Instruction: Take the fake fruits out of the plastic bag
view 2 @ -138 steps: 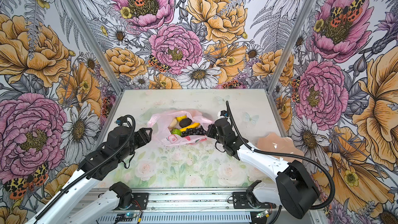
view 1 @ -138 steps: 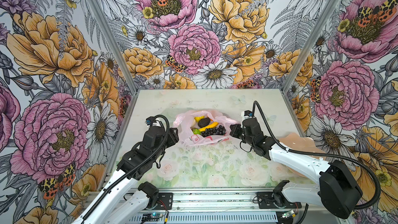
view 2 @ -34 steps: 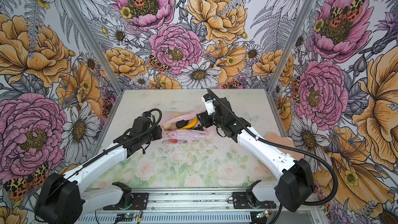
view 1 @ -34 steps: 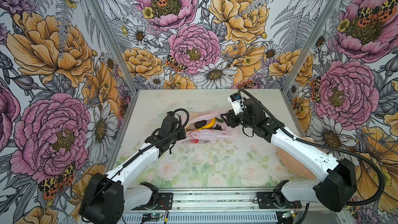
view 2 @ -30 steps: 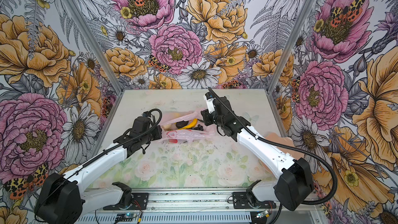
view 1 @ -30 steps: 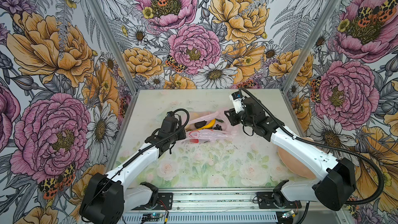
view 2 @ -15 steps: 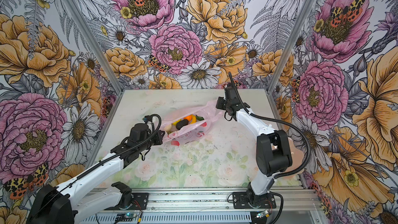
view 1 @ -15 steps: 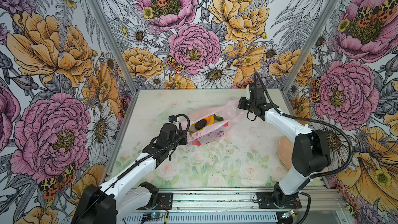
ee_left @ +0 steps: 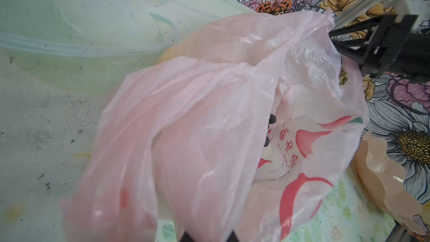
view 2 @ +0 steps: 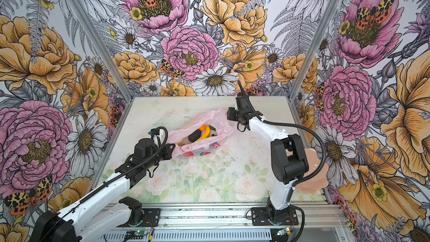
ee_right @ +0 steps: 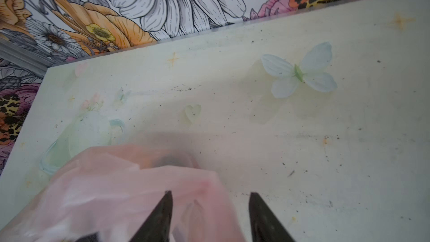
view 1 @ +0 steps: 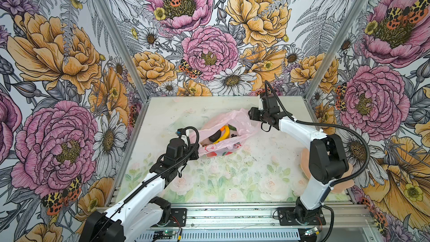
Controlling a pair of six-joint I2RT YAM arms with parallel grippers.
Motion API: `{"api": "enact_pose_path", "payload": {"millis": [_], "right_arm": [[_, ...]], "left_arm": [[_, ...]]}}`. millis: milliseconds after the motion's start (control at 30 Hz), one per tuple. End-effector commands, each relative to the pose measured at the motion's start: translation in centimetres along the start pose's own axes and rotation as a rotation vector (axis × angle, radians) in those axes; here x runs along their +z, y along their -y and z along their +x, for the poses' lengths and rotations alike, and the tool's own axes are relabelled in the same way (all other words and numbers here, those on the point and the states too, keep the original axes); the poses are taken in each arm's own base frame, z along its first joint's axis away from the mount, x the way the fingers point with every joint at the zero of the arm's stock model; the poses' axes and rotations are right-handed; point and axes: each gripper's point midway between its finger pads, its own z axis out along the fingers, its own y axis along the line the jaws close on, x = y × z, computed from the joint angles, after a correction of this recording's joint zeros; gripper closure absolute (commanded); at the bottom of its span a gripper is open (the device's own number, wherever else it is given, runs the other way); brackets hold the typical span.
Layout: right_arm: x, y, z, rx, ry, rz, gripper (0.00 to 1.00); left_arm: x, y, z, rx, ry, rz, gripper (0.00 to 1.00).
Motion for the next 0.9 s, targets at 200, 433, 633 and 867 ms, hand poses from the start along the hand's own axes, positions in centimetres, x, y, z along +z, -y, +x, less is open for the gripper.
{"api": "enact_pose_path", "payload": {"millis": [200, 433, 633, 867], "right_arm": [[-9.5, 3.8, -1.9, -0.069, 0.147, 0.261, 0.13], [-13.3, 0.6, -0.5, -0.100, 0.146, 0.218, 0.13], [-9.3, -4.4, 5.5, -0.103, -0.019, 0.145, 0.19], [-5.0, -2.5, 9.3, -0.043, -0.095, 0.298, 0.20]], "left_arm": [[1.3, 2.3, -0.9, 0.103, -0.020, -0.019, 1.00], [1.2, 2.4, -0.1, 0.112, -0.030, -0.029, 1.00], [1.3, 2.5, 1.3, 0.126, -0.050, -0.039, 1.00], [1.3, 2.7, 2.4, 0.113, -0.064, -0.050, 1.00]]}}
